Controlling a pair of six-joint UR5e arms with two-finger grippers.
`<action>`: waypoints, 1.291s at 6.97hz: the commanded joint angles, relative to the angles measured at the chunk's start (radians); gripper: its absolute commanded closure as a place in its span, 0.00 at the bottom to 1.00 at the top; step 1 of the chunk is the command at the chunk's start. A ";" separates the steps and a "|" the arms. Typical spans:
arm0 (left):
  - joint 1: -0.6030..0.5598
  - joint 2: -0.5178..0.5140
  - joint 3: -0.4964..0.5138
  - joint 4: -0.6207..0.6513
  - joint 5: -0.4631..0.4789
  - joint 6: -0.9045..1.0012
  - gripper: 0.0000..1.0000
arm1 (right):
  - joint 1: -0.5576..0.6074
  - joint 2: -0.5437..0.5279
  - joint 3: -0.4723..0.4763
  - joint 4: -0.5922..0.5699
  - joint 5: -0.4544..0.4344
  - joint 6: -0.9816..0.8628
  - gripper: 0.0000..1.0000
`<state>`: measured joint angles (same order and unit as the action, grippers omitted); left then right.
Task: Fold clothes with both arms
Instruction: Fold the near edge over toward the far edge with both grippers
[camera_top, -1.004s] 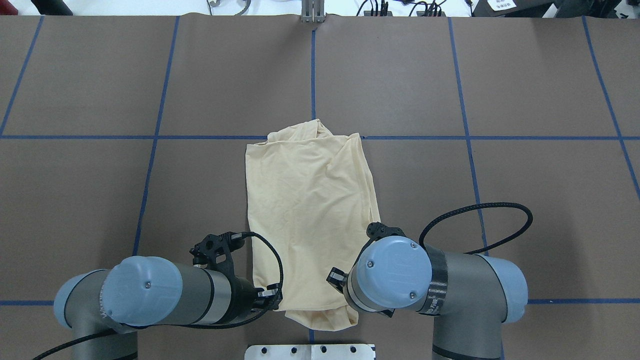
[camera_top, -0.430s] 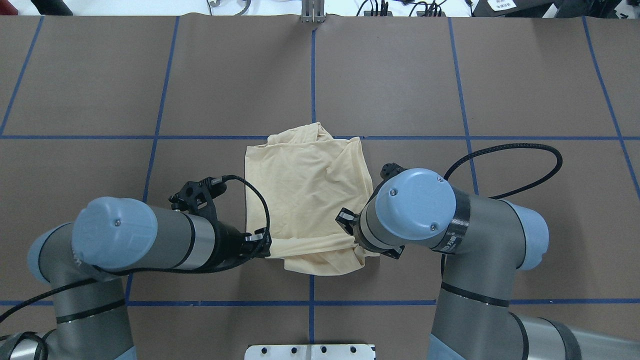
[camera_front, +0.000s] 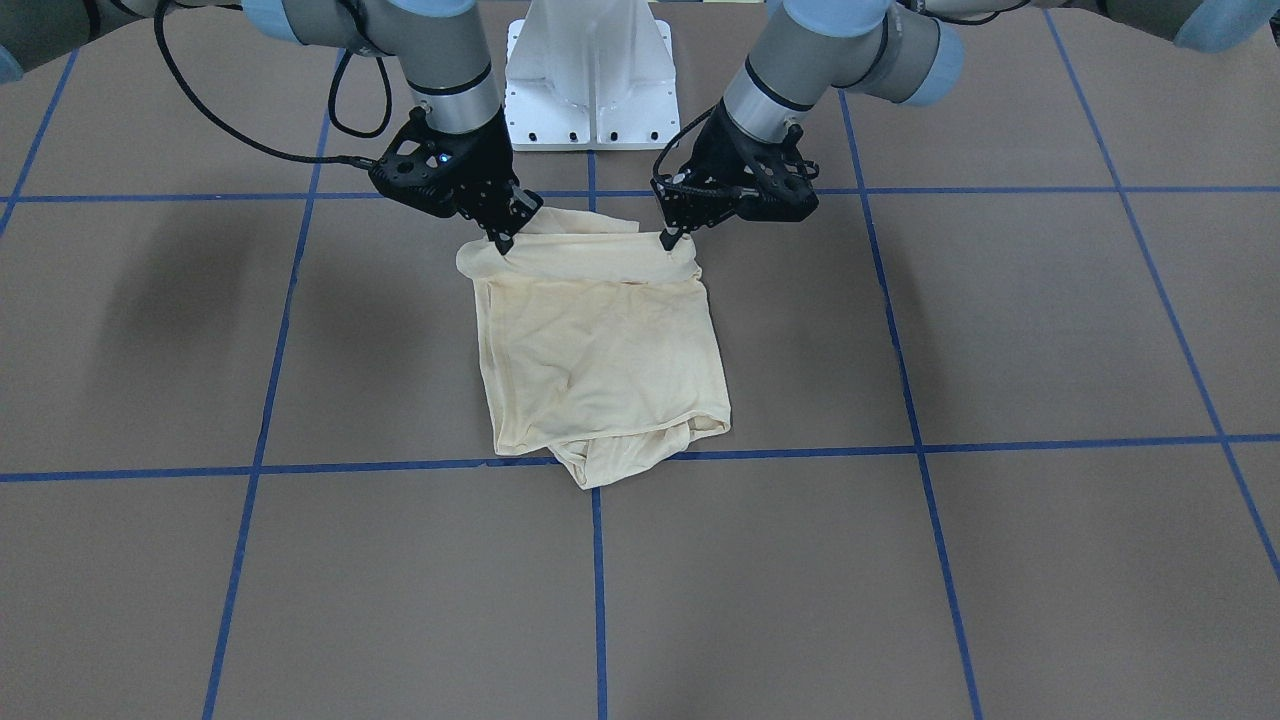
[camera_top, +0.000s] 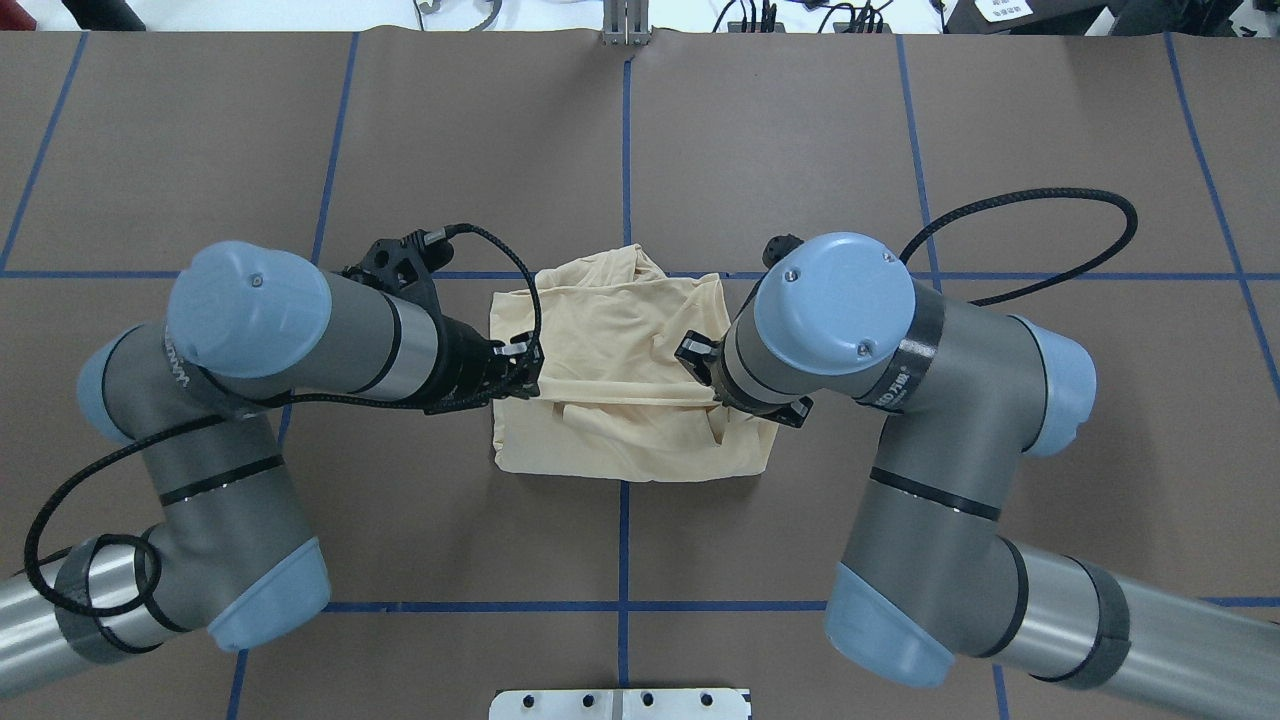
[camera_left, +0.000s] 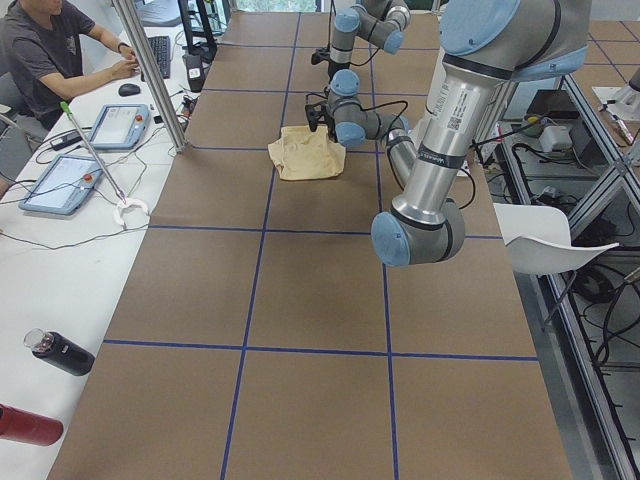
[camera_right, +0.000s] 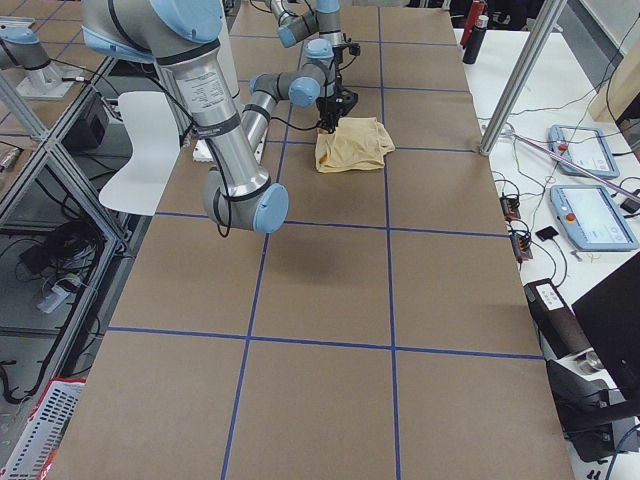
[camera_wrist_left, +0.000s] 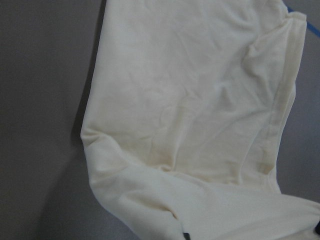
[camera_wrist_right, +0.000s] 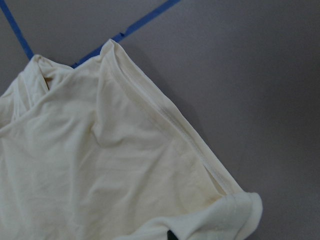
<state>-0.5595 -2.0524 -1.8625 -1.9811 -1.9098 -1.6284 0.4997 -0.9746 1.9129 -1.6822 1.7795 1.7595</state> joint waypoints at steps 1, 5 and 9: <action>-0.085 -0.069 0.116 -0.008 -0.037 0.050 1.00 | 0.077 0.057 -0.169 0.135 0.036 -0.051 1.00; -0.096 -0.121 0.247 -0.053 -0.034 0.065 1.00 | 0.129 0.141 -0.330 0.203 0.051 -0.100 1.00; -0.117 -0.121 0.263 -0.054 -0.034 0.061 1.00 | 0.141 0.210 -0.454 0.239 0.049 -0.109 1.00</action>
<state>-0.6714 -2.1736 -1.6069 -2.0343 -1.9436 -1.5648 0.6377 -0.7886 1.4984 -1.4508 1.8290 1.6550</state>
